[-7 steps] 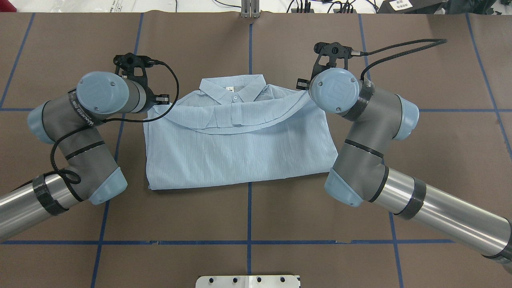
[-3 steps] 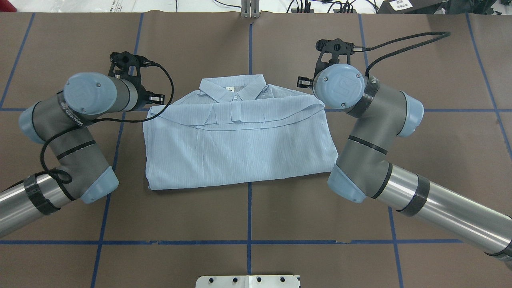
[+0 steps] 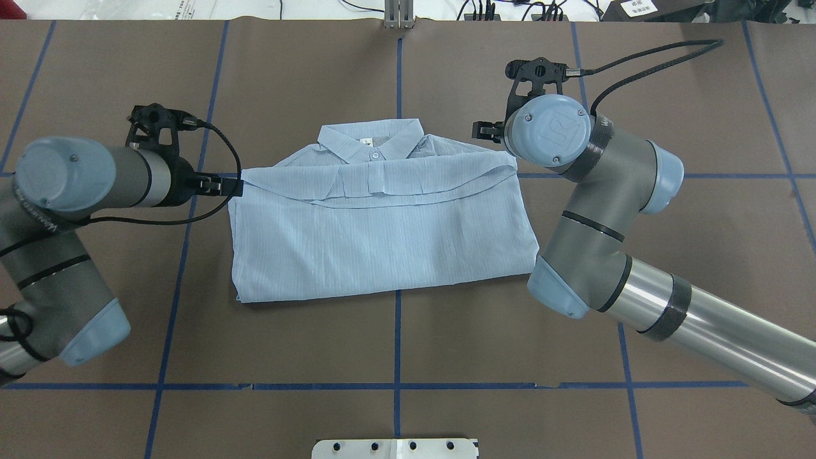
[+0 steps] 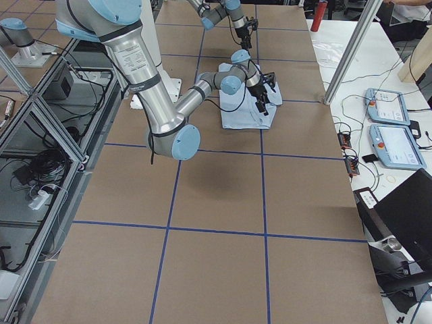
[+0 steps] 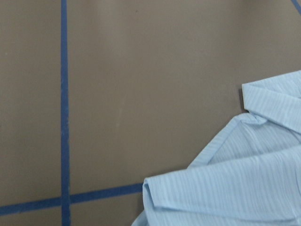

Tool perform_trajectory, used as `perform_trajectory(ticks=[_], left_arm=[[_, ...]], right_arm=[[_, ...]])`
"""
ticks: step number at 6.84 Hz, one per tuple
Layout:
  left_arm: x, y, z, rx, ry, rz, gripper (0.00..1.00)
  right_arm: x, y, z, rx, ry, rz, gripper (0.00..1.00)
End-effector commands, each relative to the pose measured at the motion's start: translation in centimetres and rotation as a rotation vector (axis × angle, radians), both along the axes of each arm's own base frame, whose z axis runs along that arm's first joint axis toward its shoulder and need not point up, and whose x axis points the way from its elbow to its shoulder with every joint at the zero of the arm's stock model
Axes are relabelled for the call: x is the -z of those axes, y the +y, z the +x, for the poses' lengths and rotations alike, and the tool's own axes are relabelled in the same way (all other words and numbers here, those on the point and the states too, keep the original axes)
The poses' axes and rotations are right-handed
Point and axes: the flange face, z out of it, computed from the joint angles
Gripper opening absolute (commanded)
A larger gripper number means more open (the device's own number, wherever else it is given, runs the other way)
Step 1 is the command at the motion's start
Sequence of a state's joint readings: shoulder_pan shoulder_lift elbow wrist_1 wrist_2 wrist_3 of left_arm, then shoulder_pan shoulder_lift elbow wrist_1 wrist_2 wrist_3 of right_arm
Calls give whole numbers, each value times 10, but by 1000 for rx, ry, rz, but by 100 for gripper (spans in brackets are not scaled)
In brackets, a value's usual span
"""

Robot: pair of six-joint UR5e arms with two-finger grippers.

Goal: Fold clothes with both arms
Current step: 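Release the hem and draw both grippers back from the shirt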

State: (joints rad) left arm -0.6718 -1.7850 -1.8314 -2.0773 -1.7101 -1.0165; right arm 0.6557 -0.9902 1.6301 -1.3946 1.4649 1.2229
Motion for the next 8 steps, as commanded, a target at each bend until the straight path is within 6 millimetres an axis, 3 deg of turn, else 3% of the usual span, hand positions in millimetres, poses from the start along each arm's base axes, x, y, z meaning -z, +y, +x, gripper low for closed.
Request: perform_trajectory(ticks=[1,2,4,7,8], left_arm=[[-14,71,27,-31,88,-112,100],[-16,92,47,-26,97,-126,99],[-18,110,64,-25,105,-155,67],[-20,121,75,-53,99,-161,67],[-18,124,78,-60,102,-161,59]], right_arm=[[5,2,2,7,-6,11,100],[6,3,2,9,-6,13,100],[7,3,3,12,-5,17,100],[7,3,3,12,-5,17,100],[7,3,3,11,-5,16,100]])
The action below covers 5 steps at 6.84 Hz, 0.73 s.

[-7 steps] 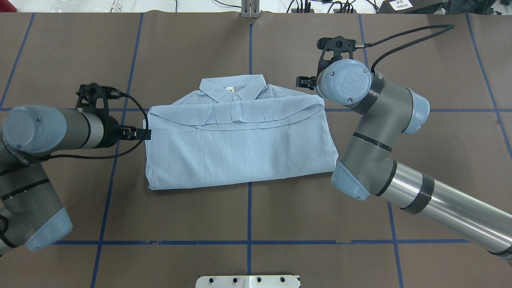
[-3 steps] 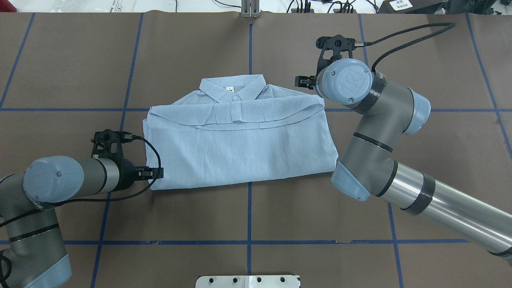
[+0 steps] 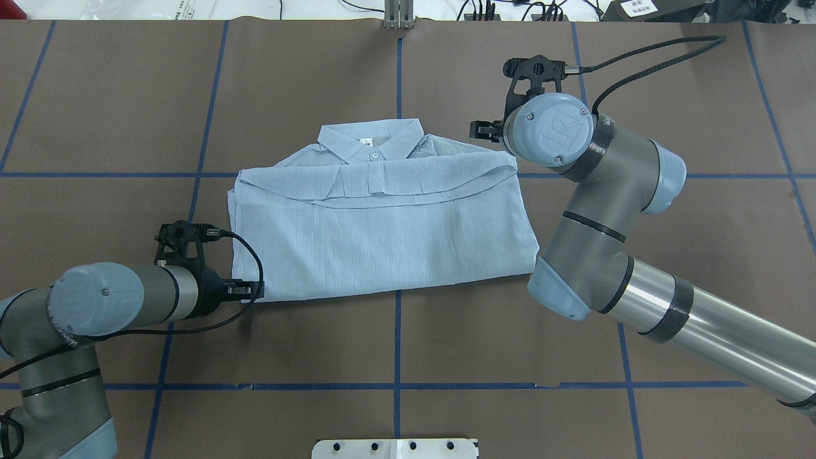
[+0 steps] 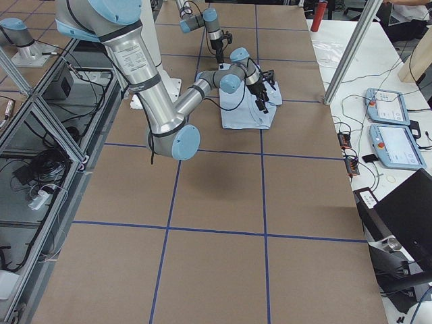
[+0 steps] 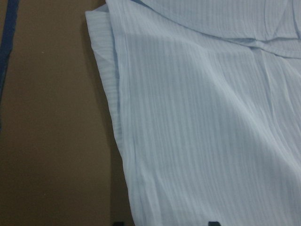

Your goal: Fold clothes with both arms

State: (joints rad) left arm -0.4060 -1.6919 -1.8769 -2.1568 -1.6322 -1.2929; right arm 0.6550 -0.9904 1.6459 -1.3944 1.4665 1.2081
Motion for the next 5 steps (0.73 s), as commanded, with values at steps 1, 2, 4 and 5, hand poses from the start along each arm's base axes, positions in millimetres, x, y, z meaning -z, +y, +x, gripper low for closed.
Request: perform_trajectory(ticks=[1,2,4,5], left_arm=[[6,5,6,4,19,-21,17],[9,5,7,4,24,-20,0],[13,4,-1,3,29,-6,0],[10,-6,-14,5,5,26,0]], right_arm=[[0,0,0,1,1,0,100],[0,0,0,0,0,-1,100],[-1,0,0,0,1,-2,100],[0,1,1,-1,-2,-1,100]])
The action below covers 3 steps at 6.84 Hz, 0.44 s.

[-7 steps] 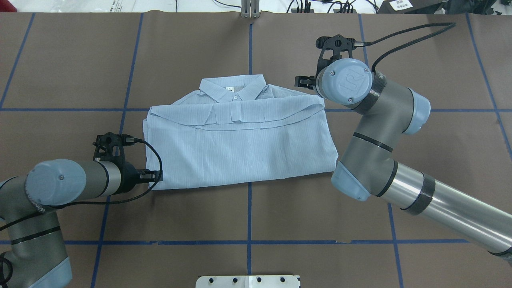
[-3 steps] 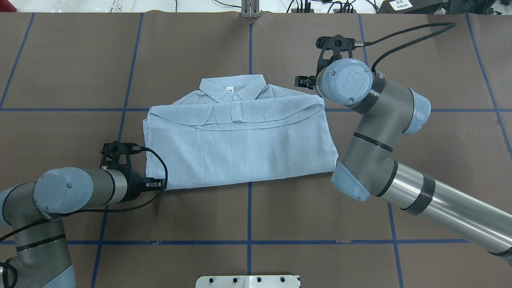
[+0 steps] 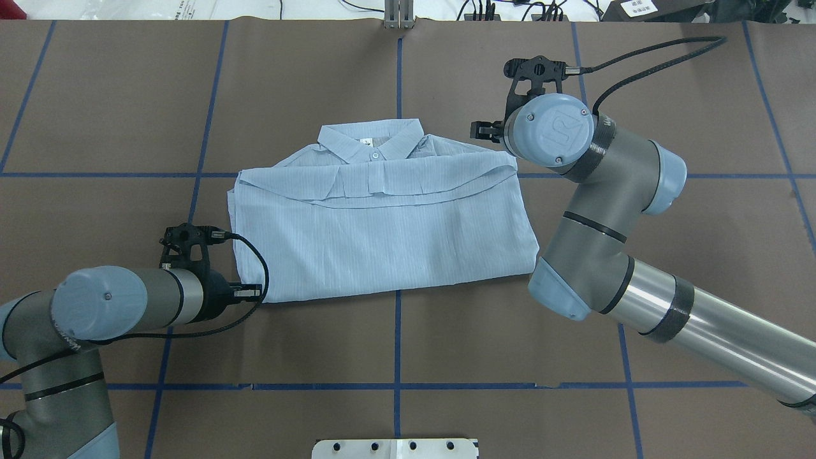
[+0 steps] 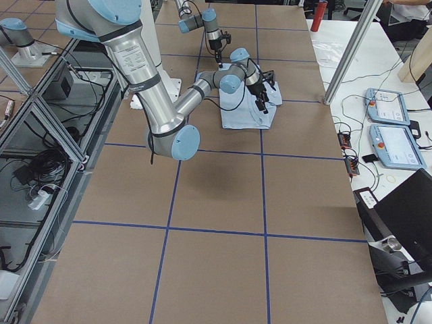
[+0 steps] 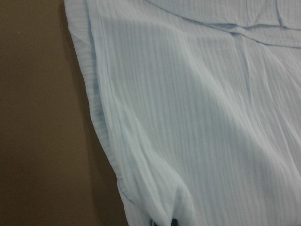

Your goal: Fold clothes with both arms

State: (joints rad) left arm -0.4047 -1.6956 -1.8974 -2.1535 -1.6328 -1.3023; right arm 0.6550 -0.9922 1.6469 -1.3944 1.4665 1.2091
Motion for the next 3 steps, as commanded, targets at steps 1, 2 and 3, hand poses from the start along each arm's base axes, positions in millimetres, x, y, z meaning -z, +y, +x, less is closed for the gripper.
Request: perform_trajectory(ticks=[1,2,3], left_arm=[[-10,-34,-34,31,-55,68,0],[-21,-63,-56,58,-108,107,0],[-39,-106,-89,86,-199,165,0]], right_arm=[[5,3,1,1,-10,5,100],[14,8,2,3,-28,15,100],[22,15,1,8,-44,23,100]])
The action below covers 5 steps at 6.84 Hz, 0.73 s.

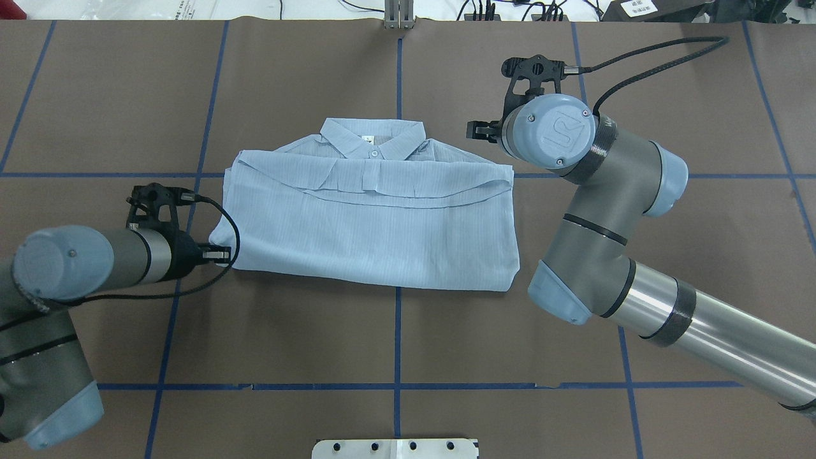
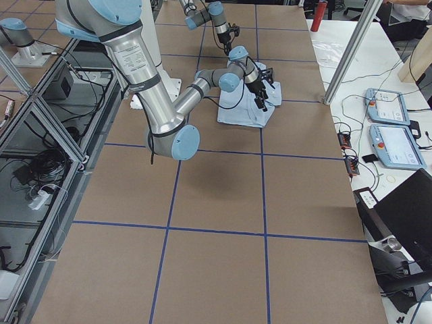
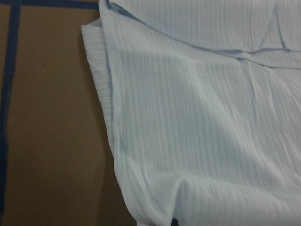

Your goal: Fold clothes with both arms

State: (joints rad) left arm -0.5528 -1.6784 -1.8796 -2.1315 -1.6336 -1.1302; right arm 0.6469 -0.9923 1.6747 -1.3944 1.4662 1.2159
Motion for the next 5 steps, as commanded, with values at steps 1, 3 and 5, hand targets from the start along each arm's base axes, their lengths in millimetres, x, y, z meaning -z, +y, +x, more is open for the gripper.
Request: perform_trajectory(ticks=[1,3,5], left_arm=[[-39,-87,-52,50,-169,89,0],[-47,-208,-28,108,-253,79,0],[-44,-301,-16,183,-254,82,0]], right_arm=[[15,13,-3,12,-30,15,100],[23,19,-10,22,-45,20,100],[32,23,-6,23,-61,32,100]])
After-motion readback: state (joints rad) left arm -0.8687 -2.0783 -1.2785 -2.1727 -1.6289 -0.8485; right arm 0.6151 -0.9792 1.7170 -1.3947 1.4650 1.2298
